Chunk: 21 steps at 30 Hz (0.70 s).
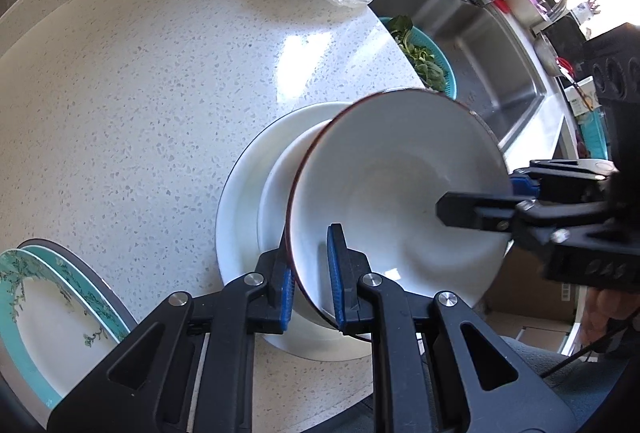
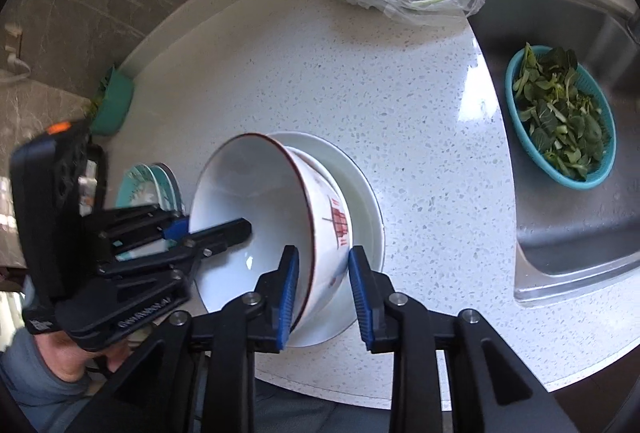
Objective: Organize plates and bowls
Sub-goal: 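Lower the red-rimmed floral bowl into the nested white bowls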
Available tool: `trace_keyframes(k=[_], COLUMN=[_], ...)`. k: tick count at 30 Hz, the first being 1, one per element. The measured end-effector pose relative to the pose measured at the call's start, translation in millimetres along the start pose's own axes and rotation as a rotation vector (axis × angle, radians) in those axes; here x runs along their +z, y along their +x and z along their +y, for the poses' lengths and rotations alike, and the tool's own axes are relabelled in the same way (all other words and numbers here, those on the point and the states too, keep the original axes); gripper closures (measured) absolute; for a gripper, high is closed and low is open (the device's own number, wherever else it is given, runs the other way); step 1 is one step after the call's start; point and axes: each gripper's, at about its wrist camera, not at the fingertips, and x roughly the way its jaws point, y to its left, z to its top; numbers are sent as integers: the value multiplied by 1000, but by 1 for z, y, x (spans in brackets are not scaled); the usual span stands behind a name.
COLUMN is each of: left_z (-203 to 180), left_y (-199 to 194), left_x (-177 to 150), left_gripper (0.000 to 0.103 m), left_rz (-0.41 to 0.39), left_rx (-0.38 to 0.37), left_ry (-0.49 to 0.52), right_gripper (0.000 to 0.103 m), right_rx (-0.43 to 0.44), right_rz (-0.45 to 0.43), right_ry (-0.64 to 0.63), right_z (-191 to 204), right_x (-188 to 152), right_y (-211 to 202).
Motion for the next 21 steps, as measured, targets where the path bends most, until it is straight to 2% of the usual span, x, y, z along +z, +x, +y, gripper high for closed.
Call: trace_keyframes(k=[3,6,10,12,13,21], left_z=[1,1,0,2,3,5], left_y=[-1,-1,-1,-1,-2,-7], left_x=[3,4,4,3,2,-6], left_gripper=[90,90,90,90,90,89], left_rz=[-9,-10,-18,-21,-26,-64], left_rx=[8,7,5,1,-3,-6], left_ry=[-4,-13,-10,-21,-26,-53], right_gripper=[77,77,81,90,91,92], right_rx=[-5,-62,-73,-69,-72,-69], right_rz=[-9,-31,-23,-32,-38,-60], right_ry=[2,-36,-80,-75,-78,-97], right_z=[-2,4,11,8,8,9], right_x=[1,3,2,4,4,8], right_y=[-2,-6,-1,-2,-2,0])
